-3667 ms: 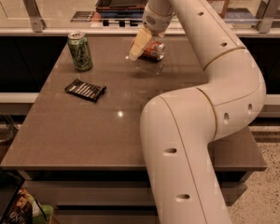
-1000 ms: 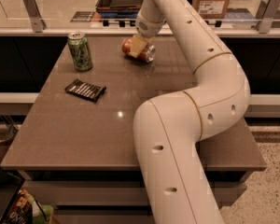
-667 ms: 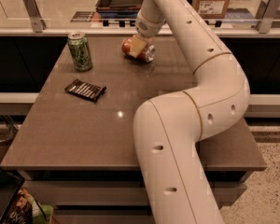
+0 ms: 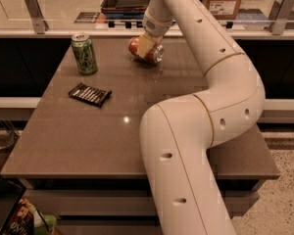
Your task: Place coke can upright
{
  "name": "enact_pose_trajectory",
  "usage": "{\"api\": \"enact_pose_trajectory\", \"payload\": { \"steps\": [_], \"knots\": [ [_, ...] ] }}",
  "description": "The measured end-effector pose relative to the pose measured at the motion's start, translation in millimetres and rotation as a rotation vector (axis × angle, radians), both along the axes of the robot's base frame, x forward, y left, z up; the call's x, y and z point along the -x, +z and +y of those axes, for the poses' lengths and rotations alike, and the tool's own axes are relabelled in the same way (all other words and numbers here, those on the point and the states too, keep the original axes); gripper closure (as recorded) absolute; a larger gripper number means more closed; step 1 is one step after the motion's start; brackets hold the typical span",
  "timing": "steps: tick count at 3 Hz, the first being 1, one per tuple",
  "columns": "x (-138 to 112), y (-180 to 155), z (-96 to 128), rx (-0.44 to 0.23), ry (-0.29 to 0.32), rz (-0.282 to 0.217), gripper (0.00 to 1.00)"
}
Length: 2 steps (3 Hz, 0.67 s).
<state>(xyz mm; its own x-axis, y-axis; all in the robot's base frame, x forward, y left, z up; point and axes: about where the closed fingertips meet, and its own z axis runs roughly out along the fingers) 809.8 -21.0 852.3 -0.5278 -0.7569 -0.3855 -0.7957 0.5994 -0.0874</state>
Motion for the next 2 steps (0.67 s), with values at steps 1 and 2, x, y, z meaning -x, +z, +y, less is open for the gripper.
{"api": "enact_pose_trajectory", "payload": {
  "steps": [1, 2],
  "knots": [
    [3, 11, -5, 0.02, -0.022, -0.012, 1.0],
    [1, 29, -12, 0.006, -0.043, -0.053, 1.0]
  ]
}}
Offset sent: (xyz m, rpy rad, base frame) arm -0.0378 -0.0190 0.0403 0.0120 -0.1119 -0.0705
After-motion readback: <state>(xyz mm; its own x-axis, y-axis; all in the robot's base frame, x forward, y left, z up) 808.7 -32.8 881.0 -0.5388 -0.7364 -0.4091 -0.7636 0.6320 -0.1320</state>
